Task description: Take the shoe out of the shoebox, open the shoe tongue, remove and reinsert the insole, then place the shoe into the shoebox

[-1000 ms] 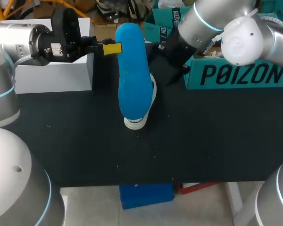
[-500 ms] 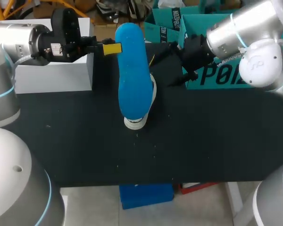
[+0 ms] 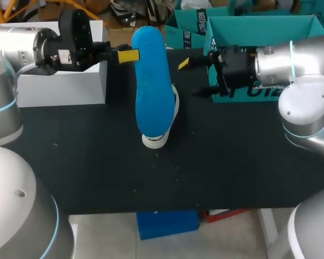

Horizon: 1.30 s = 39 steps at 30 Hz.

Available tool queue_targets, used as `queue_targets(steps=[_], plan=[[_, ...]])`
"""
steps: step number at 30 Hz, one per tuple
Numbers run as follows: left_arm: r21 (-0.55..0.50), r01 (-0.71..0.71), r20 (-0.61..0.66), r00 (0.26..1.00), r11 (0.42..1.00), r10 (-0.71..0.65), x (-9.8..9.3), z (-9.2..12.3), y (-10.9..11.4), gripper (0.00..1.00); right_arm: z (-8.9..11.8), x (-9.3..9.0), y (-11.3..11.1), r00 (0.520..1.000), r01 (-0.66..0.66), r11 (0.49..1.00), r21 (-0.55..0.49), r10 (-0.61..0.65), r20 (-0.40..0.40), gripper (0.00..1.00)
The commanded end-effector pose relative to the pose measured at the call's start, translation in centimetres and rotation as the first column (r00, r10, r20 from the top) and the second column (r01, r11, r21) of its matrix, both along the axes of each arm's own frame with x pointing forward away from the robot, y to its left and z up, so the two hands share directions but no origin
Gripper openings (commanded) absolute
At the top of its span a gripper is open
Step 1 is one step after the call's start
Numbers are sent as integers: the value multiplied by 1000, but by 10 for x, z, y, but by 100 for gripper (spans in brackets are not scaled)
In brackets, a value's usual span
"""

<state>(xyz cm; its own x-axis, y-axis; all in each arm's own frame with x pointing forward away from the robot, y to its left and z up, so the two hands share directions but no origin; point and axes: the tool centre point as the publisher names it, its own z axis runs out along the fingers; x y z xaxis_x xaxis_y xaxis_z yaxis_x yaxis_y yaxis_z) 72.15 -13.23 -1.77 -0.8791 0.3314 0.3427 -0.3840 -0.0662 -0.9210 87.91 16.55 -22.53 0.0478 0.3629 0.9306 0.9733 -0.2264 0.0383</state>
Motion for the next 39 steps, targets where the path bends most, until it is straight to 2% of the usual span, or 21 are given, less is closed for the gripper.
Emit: queue_targets(steps=[1, 4, 5, 7, 12, 13, 15, 17, 18, 23, 27, 28, 39], plan=[[-1, -1, 1, 1000, 1000, 1, -1, -1, -1, 0, -5, -4, -1, 997, -16, 958, 288, -5, 72, 100], [-1, -1, 1, 1000, 1000, 1, -1, -1, -1, 0, -5, -4, -1, 997, -16, 958, 288, -5, 72, 100], [44, -29, 112, 993, 999, 23, -1, 2, -3, 0, -5, -4, -1, 997, -16, 958, 288, -5, 72, 100], [124, -156, 429, 899, 980, 89, -8, 7, -6, 0, -5, -4, -1, 997, -16, 958, 288, -5, 72, 100], [125, -255, 738, 670, 959, 82, -34, -10, -8, 0, -5, -4, -1, 997, -16, 958, 288, -5, 72, 100], [127, -288, 811, 581, 949, 68, -39, -18, -7, 0, -5, -4, -1, 997, -16, 958, 288, -5, 72, 100], [111, -289, 856, 514, 951, 56, -47, -33, -5, 0, -5, -4, -1, 997, -16, 958, 288, -5, 72, 100], [90, -313, 926, 377, 945, 36, -52, -47, -2, 0, -5, -4, -1, 997, -16, 958, 288, -5, 72, 100], [76, -331, 938, 345, 941, 45, -51, -54, 0, 0, -5, -4, -1, 997, -16, 958, 288, -5, 72, 100], [-2, -408, 993, 103, 913, 48, -42, -83, 5, 0, -5, -4, -1, 997, -16, 958, 288, -5, 72, 100], [-39, -454, 998, -55, 890, 16, -26, -105, 6, 0, -5, -4, -1, 997, -16, 958, 288, -5, 72, 100], [-15, -447, 997, -74, 894, -20, -21, -110, 5, 0, -5, -4, -1, 997, -16, 958, 288, -5, 72, 100], [-15, -447, 997, -74, 894, -20, -21, -110, 5, 0, -5, -4, -1, 997, -16, 958, 288, -5, 72, 100]])
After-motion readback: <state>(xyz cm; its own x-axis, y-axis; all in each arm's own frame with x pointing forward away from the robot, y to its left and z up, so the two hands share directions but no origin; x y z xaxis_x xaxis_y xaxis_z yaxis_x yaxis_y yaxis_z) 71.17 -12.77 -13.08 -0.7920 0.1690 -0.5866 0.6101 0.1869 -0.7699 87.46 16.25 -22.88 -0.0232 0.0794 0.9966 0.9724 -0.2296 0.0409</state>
